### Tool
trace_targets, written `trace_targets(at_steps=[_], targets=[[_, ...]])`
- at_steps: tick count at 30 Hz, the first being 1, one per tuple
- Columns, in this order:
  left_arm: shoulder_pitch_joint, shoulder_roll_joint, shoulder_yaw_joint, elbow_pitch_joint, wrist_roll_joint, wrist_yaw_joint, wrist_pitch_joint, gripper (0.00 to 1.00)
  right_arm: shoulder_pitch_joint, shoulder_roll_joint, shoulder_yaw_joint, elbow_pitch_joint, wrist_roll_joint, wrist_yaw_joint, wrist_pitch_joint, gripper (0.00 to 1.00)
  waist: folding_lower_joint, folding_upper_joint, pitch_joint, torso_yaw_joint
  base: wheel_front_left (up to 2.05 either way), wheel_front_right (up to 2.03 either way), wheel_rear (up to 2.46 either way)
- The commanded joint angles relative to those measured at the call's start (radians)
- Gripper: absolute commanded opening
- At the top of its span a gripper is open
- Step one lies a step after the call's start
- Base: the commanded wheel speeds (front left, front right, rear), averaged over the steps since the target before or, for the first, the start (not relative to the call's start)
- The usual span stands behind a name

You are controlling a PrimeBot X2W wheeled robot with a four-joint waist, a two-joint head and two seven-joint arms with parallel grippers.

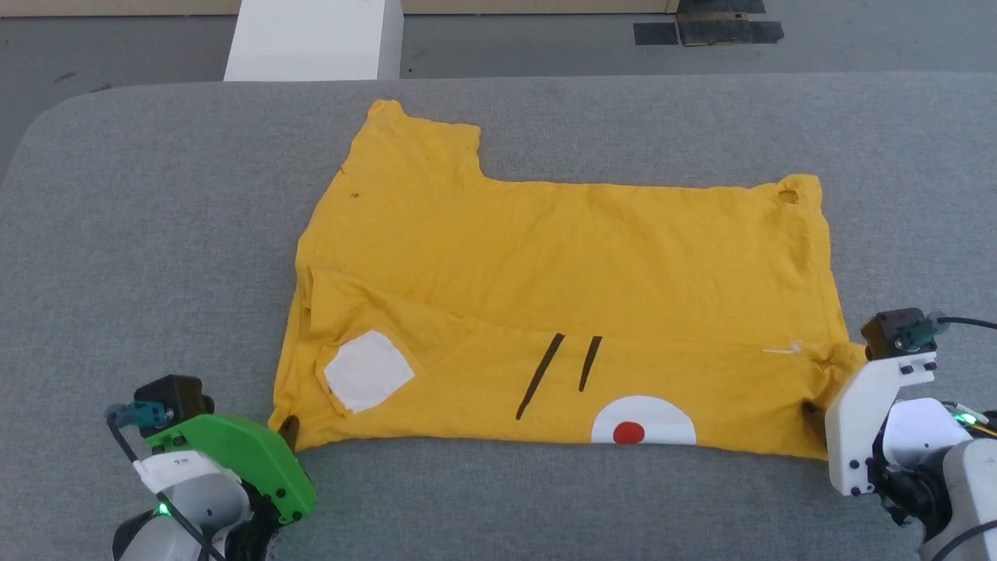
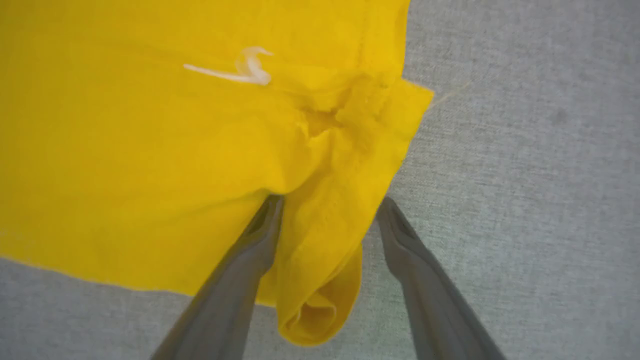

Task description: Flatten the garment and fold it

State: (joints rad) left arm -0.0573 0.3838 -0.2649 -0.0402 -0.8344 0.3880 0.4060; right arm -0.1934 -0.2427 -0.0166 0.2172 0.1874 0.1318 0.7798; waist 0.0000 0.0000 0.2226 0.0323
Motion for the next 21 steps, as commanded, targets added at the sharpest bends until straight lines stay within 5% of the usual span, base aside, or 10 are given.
trace_targets(at_steps=[1,13,21], targets=[[0.004,0.006,0.005,0.008,0.002,-0.007,-0.006,0.0,0.006,0.011,0.027,0.041,0.024,-0.001,0.014,0.0,0.0,0.0,-0.003,-0.001,0.0,0.0,0.0],[0.057,0.032,0.053,-0.057,-0.026,0.024,0.004,0.0,0.042,-0.101,-0.045,-0.116,0.149,-0.001,0.097,0.0,0.0,0.0,-0.068,-0.015,0.0,0.0,0.0],[0.147,0.005,0.019,-0.035,-0.066,0.043,0.056,0.0,0.133,-0.088,-0.074,-0.099,0.131,-0.001,0.14,0.0,0.0,0.0,-0.067,-0.007,0.0,0.0,0.0]])
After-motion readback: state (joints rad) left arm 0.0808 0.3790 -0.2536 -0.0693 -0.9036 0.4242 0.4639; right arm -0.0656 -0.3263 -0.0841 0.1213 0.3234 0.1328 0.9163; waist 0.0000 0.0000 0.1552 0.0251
